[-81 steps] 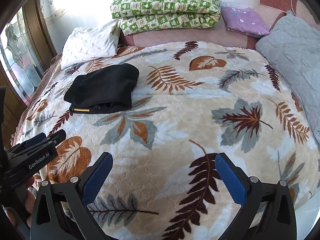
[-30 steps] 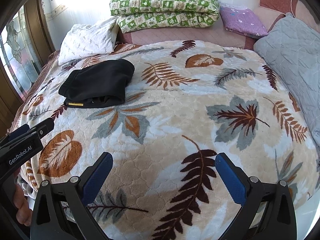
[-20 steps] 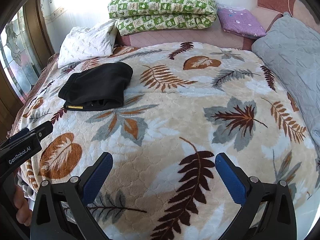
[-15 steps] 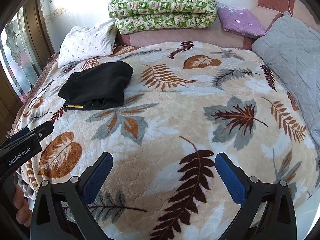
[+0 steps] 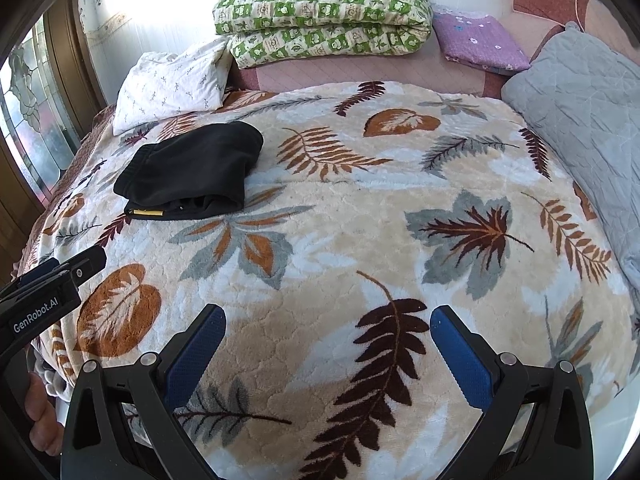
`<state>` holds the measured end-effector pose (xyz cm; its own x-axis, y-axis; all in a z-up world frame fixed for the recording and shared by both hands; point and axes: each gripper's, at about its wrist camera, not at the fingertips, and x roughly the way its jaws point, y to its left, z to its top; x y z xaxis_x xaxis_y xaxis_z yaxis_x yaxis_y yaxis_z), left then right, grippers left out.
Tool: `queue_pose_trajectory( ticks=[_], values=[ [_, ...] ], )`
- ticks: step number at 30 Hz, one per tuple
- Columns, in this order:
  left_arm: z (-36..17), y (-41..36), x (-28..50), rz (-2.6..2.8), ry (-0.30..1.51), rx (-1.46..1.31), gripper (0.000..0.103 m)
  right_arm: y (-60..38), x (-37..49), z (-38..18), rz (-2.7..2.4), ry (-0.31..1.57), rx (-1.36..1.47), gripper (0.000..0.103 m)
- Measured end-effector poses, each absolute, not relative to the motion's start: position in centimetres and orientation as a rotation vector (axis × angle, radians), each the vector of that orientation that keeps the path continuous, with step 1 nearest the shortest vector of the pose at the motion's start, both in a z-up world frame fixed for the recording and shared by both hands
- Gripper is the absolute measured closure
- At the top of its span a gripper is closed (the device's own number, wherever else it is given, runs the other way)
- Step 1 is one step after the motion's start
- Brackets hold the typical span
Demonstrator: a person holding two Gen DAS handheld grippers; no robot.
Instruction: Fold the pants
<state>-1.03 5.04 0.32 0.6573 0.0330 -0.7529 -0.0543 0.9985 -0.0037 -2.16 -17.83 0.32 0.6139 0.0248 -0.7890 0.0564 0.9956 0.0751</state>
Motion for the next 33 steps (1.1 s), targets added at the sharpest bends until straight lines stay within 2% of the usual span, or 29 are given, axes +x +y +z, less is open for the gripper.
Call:
queue_pose_trajectory(
  ticks=[33],
  values=[
    [-0.13,5.28,-0.65,0.061,0.858,-0.032,0.020,-18.00,-2.09,-0.09,-0.033,0.921,0.096,0.000]
  ],
)
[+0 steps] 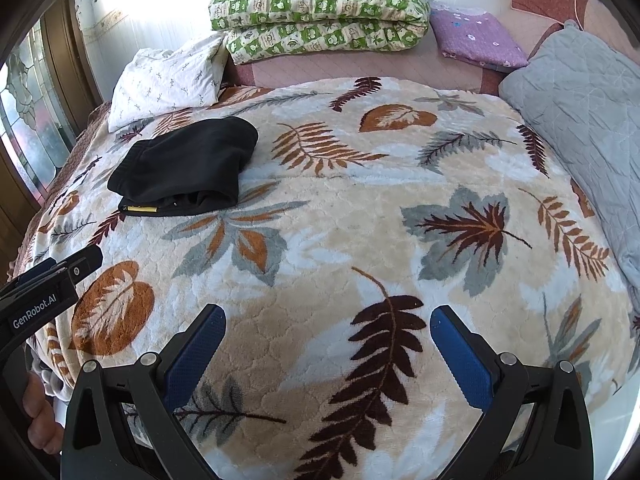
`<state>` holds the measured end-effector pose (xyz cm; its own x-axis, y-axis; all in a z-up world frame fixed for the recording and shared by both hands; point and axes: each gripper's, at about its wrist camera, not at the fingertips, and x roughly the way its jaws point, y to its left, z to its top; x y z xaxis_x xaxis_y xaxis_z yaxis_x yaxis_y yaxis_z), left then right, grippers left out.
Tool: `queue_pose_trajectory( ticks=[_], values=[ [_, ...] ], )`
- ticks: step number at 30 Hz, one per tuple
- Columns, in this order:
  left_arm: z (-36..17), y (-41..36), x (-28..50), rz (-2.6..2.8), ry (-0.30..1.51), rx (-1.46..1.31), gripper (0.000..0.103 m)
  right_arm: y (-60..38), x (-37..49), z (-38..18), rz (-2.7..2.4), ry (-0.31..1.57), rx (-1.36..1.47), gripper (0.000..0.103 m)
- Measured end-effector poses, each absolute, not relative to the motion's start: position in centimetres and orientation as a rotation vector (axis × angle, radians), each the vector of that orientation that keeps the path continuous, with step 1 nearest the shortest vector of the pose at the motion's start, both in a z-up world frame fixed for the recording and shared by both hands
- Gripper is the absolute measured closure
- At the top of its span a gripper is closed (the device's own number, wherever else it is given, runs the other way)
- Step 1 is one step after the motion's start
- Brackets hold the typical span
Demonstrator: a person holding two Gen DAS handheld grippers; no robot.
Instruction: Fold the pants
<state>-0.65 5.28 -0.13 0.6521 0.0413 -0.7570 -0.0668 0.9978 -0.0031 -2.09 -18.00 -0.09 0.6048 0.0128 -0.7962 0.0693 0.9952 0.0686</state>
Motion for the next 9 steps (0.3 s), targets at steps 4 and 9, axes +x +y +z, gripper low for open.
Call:
queue_pose_trajectory(
  ticks=[4,9],
  values=[
    [-0.22,5.07,-0.47,0.049,0.877,-0.029,0.020,-18.05,-2.04,-0.22,-0.032,0.925,0.098,0.000],
    [-0.24,5.01,-0.39,0.046,0.882,-0.031,0.020,-18.14,-2.00,-0.22,-0.033,0.925,0.097,0.000]
  ],
)
